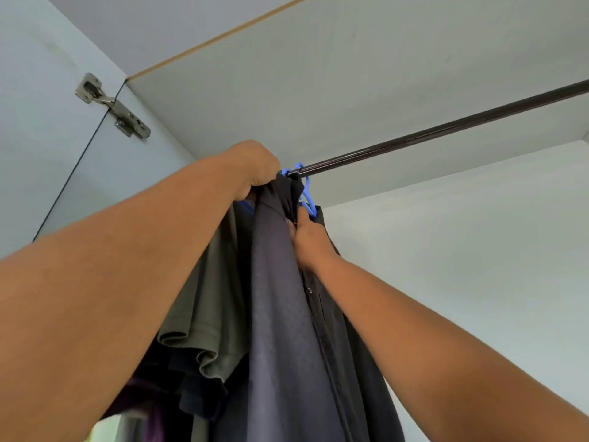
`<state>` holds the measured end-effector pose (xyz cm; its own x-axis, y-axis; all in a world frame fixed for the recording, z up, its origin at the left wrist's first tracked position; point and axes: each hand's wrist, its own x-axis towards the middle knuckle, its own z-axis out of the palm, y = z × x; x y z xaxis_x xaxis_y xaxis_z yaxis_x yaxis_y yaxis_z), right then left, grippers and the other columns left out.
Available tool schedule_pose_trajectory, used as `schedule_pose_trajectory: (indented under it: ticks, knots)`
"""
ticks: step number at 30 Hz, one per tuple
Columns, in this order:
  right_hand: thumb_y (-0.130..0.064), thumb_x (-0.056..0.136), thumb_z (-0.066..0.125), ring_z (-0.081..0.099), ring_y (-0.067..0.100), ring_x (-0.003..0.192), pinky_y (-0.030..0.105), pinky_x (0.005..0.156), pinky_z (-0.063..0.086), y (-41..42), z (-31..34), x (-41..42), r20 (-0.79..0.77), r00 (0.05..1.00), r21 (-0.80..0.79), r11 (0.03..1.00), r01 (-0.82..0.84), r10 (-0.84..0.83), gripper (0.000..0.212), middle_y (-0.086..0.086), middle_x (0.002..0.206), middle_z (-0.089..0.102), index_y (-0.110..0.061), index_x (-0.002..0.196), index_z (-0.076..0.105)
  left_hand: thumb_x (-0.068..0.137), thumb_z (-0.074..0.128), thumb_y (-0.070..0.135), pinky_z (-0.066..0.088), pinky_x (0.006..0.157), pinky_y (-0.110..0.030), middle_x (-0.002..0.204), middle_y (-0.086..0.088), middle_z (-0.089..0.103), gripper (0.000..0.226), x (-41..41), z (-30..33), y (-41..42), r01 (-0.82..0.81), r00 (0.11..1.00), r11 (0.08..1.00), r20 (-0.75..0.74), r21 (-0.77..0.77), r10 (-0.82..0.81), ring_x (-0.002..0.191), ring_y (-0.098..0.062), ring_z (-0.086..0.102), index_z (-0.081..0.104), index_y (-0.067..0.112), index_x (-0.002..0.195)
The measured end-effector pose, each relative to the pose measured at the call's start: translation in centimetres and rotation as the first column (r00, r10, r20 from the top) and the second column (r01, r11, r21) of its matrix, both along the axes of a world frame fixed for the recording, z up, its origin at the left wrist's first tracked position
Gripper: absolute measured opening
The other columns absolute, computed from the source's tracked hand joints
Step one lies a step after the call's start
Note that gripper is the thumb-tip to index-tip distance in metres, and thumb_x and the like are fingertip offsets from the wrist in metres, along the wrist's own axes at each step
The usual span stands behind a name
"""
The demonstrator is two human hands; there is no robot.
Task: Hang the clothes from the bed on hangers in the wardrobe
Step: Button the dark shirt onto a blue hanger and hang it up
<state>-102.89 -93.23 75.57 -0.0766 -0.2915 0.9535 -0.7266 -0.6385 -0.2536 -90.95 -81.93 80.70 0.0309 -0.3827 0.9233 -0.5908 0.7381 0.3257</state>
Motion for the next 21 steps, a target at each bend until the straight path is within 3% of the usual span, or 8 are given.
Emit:
schedule_pose_trajectory:
  ticks: [2, 4, 6, 9, 12, 16, 21]
  knots:
    - [-0.041, 0.101, 0.037, 0.051, 0.037, 0.118, 0.034, 0.086, 0.039, 0.4, -0.6, -0.1, 0.121, 0.990, 0.010, 0.997, -0.073, 0.072, 0.051, 0.020, 0.131, 0.051, -0.016, 0.143, 0.024, 0.087, 0.062, 0.004, 0.049, 0.069, -0.034, 0.098, -0.015, 0.060, 0.006, 0.0, -1.0, 0.3, -0.009, 0.999, 1.000, -0.035, 0.023, 0.010, 0.084, -0.029, 0.058, 0.058, 0.003, 0.083]
    - [-0.050, 0.098, 0.038, 0.044, 0.037, 0.128, 0.041, 0.103, 0.038, 1.0, -1.8, 0.3, 0.203, 0.971, 0.043, 0.989, -0.140, 0.129, 0.064, 0.016, 0.145, 0.041, -0.024, 0.150, 0.012, 0.077, 0.072, 0.004, 0.050, 0.071, -0.033, 0.103, -0.015, 0.062, 0.026, -0.1, -2.4, 0.7, -0.026, 0.999, 0.999, -0.038, 0.039, 0.027, 0.091, -0.031, 0.060, 0.063, 0.002, 0.101]
    - [-0.058, 0.094, 0.039, 0.037, 0.037, 0.135, 0.052, 0.108, 0.034, 1.5, -3.6, 0.7, 0.219, 0.966, 0.064, 0.986, -0.153, 0.135, 0.070, 0.013, 0.152, 0.033, -0.032, 0.151, 0.008, 0.073, 0.069, 0.002, 0.051, 0.070, -0.033, 0.094, -0.013, 0.060, 0.028, -0.2, -3.9, 1.1, -0.096, 0.995, 0.994, -0.001, 0.046, 0.096, 0.085, -0.029, 0.059, 0.061, 0.004, 0.100]
    - [-0.059, 0.094, 0.038, 0.035, 0.035, 0.136, 0.055, 0.108, 0.033, 2.6, -6.9, 1.4, 0.189, 0.974, 0.089, 0.986, -0.141, 0.122, 0.068, 0.011, 0.151, 0.031, -0.035, 0.150, 0.007, 0.077, 0.057, 0.001, 0.046, 0.064, -0.030, 0.079, -0.005, 0.051, 0.020, 0.1, -6.5, 2.0, -0.225, 0.974, 0.974, 0.016, 0.020, 0.225, 0.068, -0.019, 0.048, 0.056, 0.003, 0.097]
    - [-0.053, 0.097, 0.038, 0.037, 0.032, 0.130, 0.051, 0.106, 0.034, 4.3, -10.7, 2.2, 0.170, 0.981, 0.074, 0.992, -0.106, 0.092, 0.061, 0.009, 0.144, 0.032, -0.034, 0.150, 0.014, 0.082, 0.055, 0.004, 0.042, 0.073, -0.033, 0.092, -0.004, 0.049, 0.043, 0.9, -10.0, 2.6, -0.250, 0.968, 0.967, 0.031, 0.049, 0.248, 0.085, -0.022, 0.046, 0.044, 0.003, 0.124]
    - [-0.052, 0.098, 0.038, 0.037, 0.027, 0.127, 0.051, 0.103, 0.038, 7.4, -16.5, 3.6, 0.149, 0.980, 0.076, 0.987, -0.141, 0.129, 0.058, 0.004, 0.143, 0.029, -0.037, 0.148, 0.015, 0.080, 0.055, 0.004, 0.040, 0.066, -0.034, 0.100, -0.009, 0.050, 0.032, 2.1, -16.3, 3.6, -0.239, 0.971, 0.965, 0.021, 0.106, 0.238, 0.084, -0.022, 0.046, 0.040, 0.010, 0.109]
    - [-0.050, 0.097, 0.042, 0.040, 0.023, 0.125, 0.046, 0.100, 0.042, 12.1, -24.1, 5.6, 0.241, 0.943, 0.116, 0.958, -0.262, 0.229, 0.057, 0.002, 0.143, 0.030, -0.039, 0.147, 0.017, 0.083, 0.057, 0.009, 0.038, 0.062, -0.031, 0.089, -0.003, 0.050, 0.037, 3.5, -24.7, 5.5, -0.199, 0.979, 0.958, 0.005, 0.207, 0.203, 0.090, -0.025, 0.052, 0.042, 0.010, 0.117]
